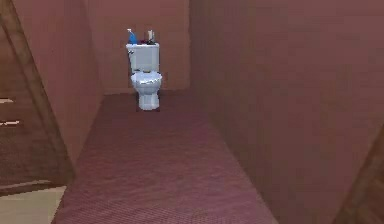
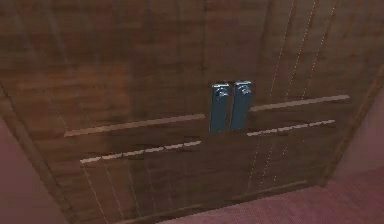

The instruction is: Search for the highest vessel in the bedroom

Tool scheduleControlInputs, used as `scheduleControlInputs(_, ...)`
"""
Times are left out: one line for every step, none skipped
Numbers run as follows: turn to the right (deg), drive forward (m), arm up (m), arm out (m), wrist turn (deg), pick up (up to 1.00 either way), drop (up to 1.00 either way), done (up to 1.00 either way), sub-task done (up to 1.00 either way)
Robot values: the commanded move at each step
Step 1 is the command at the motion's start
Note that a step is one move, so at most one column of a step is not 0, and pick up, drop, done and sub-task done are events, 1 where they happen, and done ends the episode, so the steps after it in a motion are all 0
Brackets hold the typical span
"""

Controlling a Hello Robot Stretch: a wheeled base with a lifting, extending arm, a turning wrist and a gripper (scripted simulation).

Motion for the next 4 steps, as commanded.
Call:
scheduleControlInputs(-45.0, 0.0, 0.0, 0.0, 0.0, 0.0, 0.0, 0.0, 0.0)
scheduleControlInputs(-12.0, 0.0, 0.0, 0.0, 0.0, 0.0, 0.0, 0.0, 0.0)
scheduleControlInputs(0.0, 0.6, 0.0, 0.0, 0.0, 0.0, 0.0, 0.0, 0.0)
scheduleControlInputs(-45.0, 0.0, 0.0, 0.0, 0.0, 0.0, 0.0, 0.0, 0.0)
